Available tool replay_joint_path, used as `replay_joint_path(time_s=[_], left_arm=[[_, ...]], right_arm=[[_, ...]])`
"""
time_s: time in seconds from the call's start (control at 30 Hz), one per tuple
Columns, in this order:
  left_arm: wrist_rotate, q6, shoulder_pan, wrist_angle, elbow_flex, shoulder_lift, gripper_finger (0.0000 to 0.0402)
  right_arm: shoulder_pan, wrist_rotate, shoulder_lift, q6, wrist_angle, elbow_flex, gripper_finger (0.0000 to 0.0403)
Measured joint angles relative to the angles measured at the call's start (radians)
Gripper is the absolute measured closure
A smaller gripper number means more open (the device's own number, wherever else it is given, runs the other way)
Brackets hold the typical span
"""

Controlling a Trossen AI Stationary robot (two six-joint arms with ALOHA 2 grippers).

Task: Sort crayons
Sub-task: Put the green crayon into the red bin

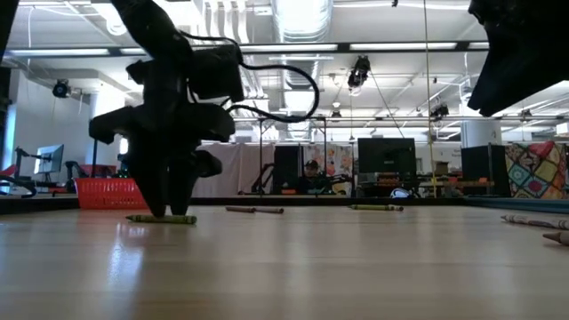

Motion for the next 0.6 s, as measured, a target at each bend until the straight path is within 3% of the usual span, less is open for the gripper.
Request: replay_joint_path(time_s=[0.17, 0.37, 0.6], left_arm=[[-0.063, -0.064, -0.013, 0.062, -0.048, -0.004, 0.0282], [-0.093, -0.075, -0.012, 0.065, -0.053, -0.004, 0.0388], [-0.121, -0.077, -0.011, -0.014, 0.018, -0.023, 0.0392]], right_arm=[[-0.032, 0.0, 0.0, -0.02, -0.009, -0.001, 0.0289], [-0.064, -0.001, 0.0, -0.058, -0.016, -0.001, 0.0289], [-0.071, -0.002, 0.0, -0.061, -0.014, -0.001, 0.0289]])
